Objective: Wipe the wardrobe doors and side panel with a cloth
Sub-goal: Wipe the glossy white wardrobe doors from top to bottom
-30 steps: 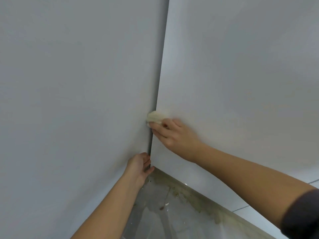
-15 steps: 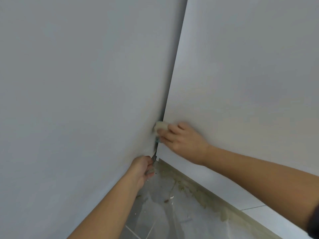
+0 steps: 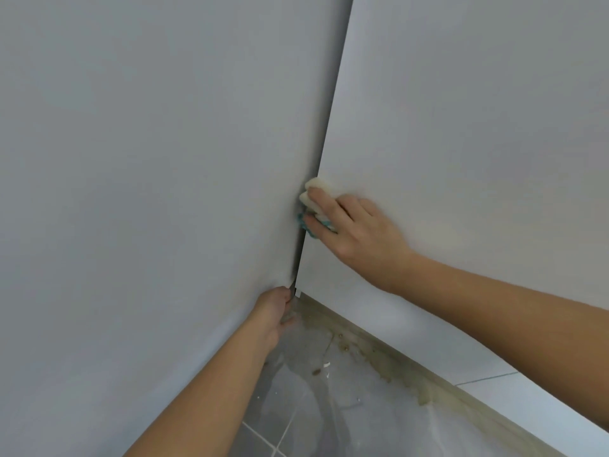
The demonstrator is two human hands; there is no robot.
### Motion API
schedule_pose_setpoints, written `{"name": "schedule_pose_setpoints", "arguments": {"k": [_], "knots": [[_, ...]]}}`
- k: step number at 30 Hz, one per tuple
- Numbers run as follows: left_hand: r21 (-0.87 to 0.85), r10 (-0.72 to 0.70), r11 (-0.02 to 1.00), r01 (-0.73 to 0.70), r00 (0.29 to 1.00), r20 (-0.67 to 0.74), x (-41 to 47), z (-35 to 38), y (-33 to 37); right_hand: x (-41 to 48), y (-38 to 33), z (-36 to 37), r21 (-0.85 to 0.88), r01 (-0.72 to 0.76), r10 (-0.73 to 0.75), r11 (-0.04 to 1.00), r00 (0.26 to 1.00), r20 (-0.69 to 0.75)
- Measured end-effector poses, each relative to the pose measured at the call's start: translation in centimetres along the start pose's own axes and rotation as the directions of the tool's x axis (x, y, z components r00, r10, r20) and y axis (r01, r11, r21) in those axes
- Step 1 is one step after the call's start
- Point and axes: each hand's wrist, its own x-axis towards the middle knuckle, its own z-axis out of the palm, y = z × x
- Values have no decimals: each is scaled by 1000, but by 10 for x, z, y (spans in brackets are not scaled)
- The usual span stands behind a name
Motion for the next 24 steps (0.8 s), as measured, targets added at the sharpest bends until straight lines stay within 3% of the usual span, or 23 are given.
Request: {"name": "schedule_pose_setpoints", "arguments": {"k": [8,12,14,17,24], "knots": [[175,9,985,1,998,-60,24,-1,-11,-35,-54,78,54,234,-240,971,947,215],[243,-13,969,30,997,-72,37,-7,-19,-37,-80,110,142,314,-344,939,835,429],[270,-37,961,53,997,-67,43,-8,-21,-37,-91,127,185,314,-364,931,778,513],[260,-49,964,60,998,-50,52,-9,-23,-35,-98,142,214,314,-380,925,749,543],[191,-53,980,56,998,-17,58,-15,-27,-40,-100,131,99,381,-354,919,691,630]]}}
